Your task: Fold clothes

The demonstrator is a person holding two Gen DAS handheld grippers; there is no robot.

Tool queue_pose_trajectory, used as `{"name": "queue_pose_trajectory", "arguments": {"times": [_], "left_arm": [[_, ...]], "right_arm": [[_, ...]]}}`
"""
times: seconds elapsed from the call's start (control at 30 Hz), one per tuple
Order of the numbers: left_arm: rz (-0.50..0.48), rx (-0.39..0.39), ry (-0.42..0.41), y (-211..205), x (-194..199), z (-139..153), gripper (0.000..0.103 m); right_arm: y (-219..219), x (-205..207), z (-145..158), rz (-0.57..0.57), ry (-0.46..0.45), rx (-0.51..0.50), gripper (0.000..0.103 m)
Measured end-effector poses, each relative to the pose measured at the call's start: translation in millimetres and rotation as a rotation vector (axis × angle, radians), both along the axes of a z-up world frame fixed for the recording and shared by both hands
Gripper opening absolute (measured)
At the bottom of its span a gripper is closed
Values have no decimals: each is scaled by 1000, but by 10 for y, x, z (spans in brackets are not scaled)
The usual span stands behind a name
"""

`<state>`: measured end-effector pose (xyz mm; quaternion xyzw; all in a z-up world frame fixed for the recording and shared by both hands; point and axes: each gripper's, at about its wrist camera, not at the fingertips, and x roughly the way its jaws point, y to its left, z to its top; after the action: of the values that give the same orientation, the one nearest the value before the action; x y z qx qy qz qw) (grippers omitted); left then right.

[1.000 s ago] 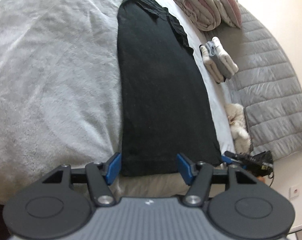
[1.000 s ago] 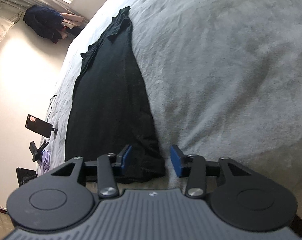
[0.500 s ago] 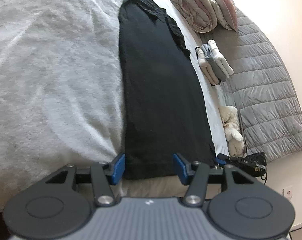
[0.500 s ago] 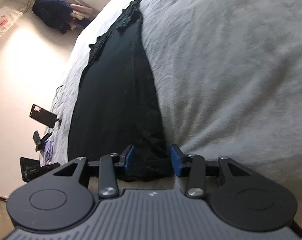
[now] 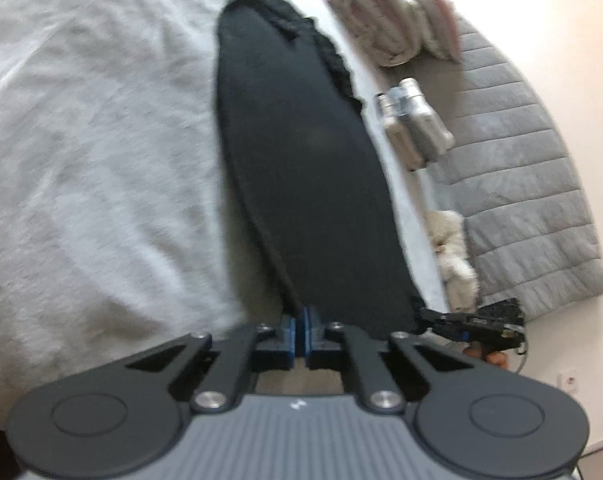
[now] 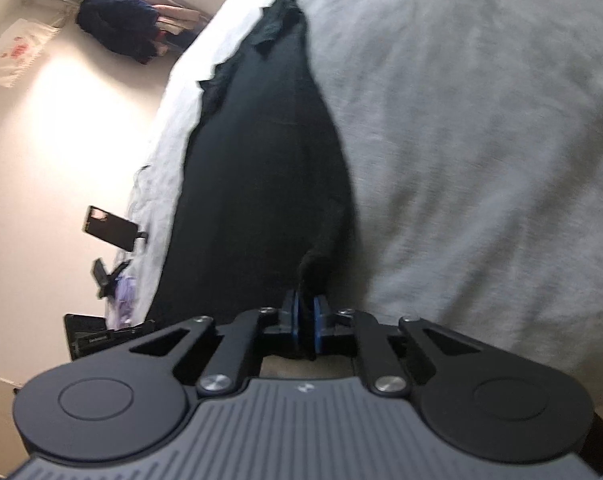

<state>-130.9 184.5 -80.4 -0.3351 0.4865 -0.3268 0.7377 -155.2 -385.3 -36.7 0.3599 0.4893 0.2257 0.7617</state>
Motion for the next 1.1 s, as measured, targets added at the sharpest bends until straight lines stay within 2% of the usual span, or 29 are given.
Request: {"name": "queue_pose_trajectory", "arguments": {"times": [0.2, 0.5, 0.63, 0.83, 1.1], "left_arm": [[41, -73, -5, 13, 74, 146, 4], [39, -94, -51, -159, 339, 474, 4], [68, -114, -56, -177, 523, 524, 4], [165, -163, 0, -116, 911, 444, 4], [311, -211, 66, -41, 1360, 142, 4]], "right_arm": [[77, 123, 168, -13, -29, 45, 10], [222, 449, 407, 13, -73, 41, 10], [237, 612, 463, -10, -89, 55, 10], [169, 957, 427, -83, -88, 92, 10], [49, 1494, 111, -242, -25, 155, 10]]}}
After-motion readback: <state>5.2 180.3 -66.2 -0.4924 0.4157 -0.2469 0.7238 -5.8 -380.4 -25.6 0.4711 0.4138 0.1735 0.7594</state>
